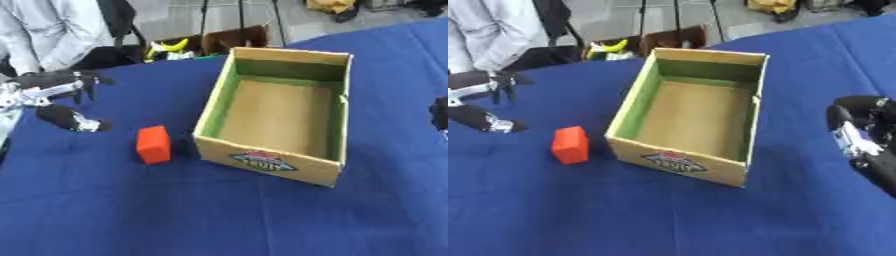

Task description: Pick up objects on the table and place them in the box.

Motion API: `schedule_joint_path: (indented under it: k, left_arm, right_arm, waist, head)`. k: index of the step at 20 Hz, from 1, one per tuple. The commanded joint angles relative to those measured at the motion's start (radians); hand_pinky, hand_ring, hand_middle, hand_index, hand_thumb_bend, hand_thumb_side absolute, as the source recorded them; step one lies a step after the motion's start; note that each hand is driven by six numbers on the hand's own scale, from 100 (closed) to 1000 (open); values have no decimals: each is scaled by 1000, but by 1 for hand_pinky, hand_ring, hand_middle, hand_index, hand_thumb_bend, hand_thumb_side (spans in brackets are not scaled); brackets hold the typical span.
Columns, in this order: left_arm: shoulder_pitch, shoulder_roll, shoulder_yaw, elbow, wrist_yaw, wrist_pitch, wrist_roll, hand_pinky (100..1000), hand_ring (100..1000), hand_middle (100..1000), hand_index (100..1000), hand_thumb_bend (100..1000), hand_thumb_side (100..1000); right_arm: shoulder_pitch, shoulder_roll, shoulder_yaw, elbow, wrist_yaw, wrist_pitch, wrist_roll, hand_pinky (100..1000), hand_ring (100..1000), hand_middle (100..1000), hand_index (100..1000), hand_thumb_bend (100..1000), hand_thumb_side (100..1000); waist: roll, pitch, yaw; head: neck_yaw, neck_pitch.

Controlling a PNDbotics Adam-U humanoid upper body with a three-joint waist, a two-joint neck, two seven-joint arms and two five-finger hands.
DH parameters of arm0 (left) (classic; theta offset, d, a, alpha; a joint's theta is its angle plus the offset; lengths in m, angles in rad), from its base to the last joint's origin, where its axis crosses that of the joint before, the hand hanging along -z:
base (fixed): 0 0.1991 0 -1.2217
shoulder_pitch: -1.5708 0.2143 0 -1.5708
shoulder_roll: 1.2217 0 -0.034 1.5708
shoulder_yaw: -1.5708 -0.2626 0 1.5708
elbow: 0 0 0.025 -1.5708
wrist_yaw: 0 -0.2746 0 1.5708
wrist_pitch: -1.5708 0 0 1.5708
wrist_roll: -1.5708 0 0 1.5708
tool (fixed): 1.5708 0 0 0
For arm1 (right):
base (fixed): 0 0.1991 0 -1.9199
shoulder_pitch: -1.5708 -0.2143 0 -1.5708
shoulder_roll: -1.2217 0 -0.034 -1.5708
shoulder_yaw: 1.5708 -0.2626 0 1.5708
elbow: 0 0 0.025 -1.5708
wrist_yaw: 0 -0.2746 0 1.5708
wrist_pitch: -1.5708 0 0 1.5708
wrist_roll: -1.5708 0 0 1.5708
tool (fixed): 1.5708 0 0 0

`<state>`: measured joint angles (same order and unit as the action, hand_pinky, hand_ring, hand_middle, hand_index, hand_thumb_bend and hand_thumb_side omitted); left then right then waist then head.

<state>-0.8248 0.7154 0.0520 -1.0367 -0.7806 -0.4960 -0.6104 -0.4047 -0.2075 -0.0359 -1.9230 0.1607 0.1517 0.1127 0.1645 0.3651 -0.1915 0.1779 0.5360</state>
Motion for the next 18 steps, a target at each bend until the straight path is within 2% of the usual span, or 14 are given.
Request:
schedule_joint_path:
  k: [1, 6, 9, 15, 16, 18]
  left_arm:
    - [-27, -2, -5, 3, -52, -27, -44, 581, 723, 940, 1000, 858, 677]
    - [-20, -32, -19, -31, -126, -12, -40, 562, 728, 954, 1000, 898, 685]
    - [-20, -34, -18, -40, -163, 10, -20, 555, 718, 968, 1000, 904, 634]
    - [-23, -36, -20, -40, -193, 40, -13, 561, 727, 966, 1000, 910, 620]
    - [-24, -38, -21, -40, -191, 40, -15, 557, 728, 951, 1000, 1000, 623]
    - [-34, -47, -29, -46, -156, 36, -44, 545, 722, 949, 1000, 1000, 610]
  right_arm:
    - [-10, -12, 3, -8, -3, -1, 4, 848, 796, 511, 709, 260, 479]
    - [-12, -12, 1, -8, -4, 0, 4, 848, 796, 511, 709, 260, 478]
    - [-12, -12, 1, -8, -4, -1, 6, 848, 796, 511, 709, 261, 478]
    - [-11, -13, 2, -8, -5, 0, 8, 849, 796, 511, 709, 260, 477]
    - [-11, -13, 2, -8, -5, 0, 9, 849, 796, 511, 709, 261, 476]
    - [-12, -13, 3, -8, -5, 0, 11, 849, 796, 511, 709, 261, 476]
  waist:
    - [-5, -21, 3]
    - [-7, -17, 5]
    - [-7, -17, 4]
    - [-5, -15, 2]
    - [-5, -15, 1]
    - [-3, -13, -4]
  head:
    - [4, 1]
    - [-11, -17]
    - [-23, -27]
    - [-26, -34]
    - [-26, -35]
    - [-24, -37]
